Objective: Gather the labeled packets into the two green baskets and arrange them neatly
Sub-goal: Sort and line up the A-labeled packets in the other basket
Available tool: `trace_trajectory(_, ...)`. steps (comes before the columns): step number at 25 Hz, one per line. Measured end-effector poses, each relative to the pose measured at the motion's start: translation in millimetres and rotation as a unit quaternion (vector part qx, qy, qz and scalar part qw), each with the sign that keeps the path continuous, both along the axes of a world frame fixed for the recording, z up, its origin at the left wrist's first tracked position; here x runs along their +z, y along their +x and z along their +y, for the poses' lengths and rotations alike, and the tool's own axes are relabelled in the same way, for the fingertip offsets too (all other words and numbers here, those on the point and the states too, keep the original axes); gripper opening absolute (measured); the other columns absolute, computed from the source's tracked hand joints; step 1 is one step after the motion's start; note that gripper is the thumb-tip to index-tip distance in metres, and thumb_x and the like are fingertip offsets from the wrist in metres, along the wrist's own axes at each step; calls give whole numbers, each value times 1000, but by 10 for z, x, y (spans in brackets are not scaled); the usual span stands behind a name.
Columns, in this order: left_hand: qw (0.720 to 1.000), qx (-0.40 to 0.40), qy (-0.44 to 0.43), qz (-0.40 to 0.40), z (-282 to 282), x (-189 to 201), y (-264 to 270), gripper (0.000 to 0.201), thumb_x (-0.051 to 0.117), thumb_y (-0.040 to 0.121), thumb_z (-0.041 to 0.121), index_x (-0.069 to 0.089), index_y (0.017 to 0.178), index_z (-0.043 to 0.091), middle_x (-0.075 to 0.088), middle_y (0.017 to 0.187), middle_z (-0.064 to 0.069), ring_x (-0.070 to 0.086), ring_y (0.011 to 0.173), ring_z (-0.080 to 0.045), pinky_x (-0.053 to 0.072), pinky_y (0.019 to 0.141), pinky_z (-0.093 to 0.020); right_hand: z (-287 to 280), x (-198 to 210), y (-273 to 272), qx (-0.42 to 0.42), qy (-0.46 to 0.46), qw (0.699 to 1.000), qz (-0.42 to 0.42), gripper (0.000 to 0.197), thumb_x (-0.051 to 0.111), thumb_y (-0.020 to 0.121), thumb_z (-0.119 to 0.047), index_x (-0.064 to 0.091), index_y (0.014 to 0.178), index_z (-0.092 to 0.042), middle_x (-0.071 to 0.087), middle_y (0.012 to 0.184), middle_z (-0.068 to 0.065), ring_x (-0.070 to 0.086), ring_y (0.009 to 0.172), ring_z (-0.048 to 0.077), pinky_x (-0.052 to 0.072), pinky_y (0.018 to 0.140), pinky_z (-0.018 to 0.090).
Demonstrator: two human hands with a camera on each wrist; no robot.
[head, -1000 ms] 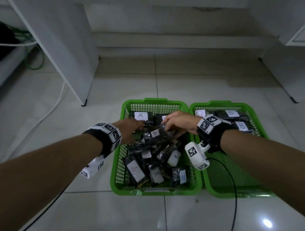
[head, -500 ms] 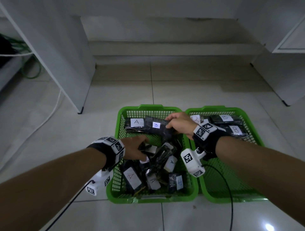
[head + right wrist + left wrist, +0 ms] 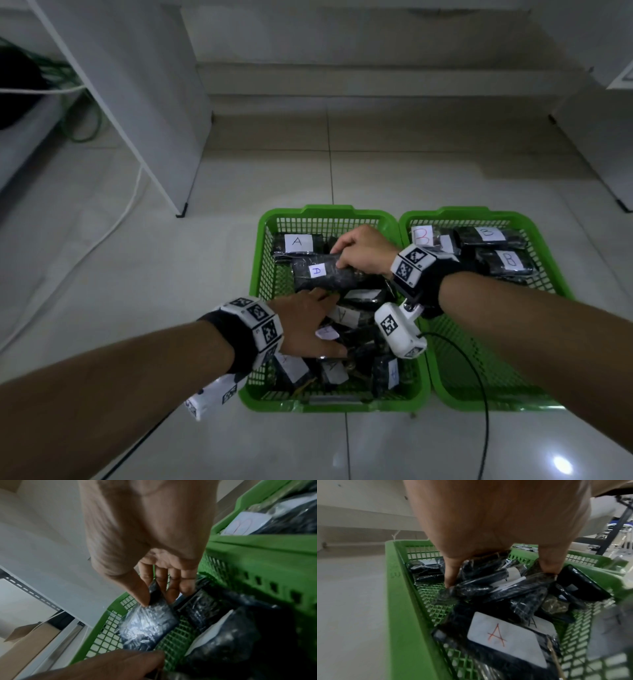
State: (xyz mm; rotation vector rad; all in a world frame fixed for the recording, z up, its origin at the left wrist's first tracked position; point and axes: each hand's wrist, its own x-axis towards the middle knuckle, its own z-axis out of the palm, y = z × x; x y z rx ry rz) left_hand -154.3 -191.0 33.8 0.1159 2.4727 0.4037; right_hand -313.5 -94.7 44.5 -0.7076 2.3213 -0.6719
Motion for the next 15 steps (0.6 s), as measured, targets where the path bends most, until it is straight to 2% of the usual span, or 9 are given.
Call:
trace_trajectory(2,999,-6,-1,40,-8,21,52,105,48,81,79,15,158,16,24,161,-5,33,144,-27,36,114,-44,-105,-3,76,16,20,1000,13,23,80,79,-4,81,98,-16,72,92,-4,64,89,12,49,79,21)
trace_trajectory(4,997,-11,14,79,-22,53,112,97,52,83,74,22,155,16,30,159,-4,39,140,-26,39,112,-42,-170,-42,135,13,40,999,16,20,81,81,-6,80,97,-16,74,90,-2,63,65,10,49,55,16)
trace_trajectory(5,996,-2,26,87,-30,51,150,94,53,83,72,25,154,18,31,158,-2,40,139,-24,40,111,-42,-187,-65,167,4,45,999,11,17,82,80,-7,79,94,-16,75,88,0,64,56,11,49,47,17)
trace_trajectory(6,995,15,42,89,-31,55,181,90,53,84,71,28,154,20,32,157,1,40,138,-22,39,112,-40,-190,-84,197,-11,44,999,15,16,84,79,-7,76,89,-16,76,87,1,67,55,13,51,47,18)
trace_trajectory(7,993,41,58,90,-35,43,206,84,51,86,70,30,152,22,33,154,3,41,136,-20,38,112,-37,-180,-109,217,-23,35,999,34,18,86,76,-7,73,83,-17,76,85,3,71,59,15,54,51,21)
trace_trajectory(9,987,95,82,99,-59,5,205,73,46,90,68,37,148,23,37,144,5,43,131,-18,38,110,-36,-150,-154,230,-12,29,996,86,19,88,73,-5,72,76,-16,76,86,3,74,77,17,58,69,25)
trace_trajectory(11,984,133,81,86,-112,14,154,69,40,92,67,41,144,23,39,139,3,44,129,-20,39,110,-41,-118,-189,238,13,29,996,86,15,86,76,-6,79,87,-13,77,97,1,71,93,15,55,81,24)
trace_trajectory(13,985,145,73,58,-169,-9,108,65,38,94,65,44,144,23,42,139,0,44,129,-21,38,110,-43,-81,-234,234,33,36,998,41,27,82,81,-7,80,106,-16,75,113,0,68,103,15,51,85,22)
trace_trajectory(15,986,145,63,45,-199,-55,87,66,36,93,68,48,140,24,43,140,-2,41,132,-24,36,111,-45,-50,-248,238,52,44,997,43,34,76,85,-4,76,116,-17,71,123,1,65,112,17,50,89,22)
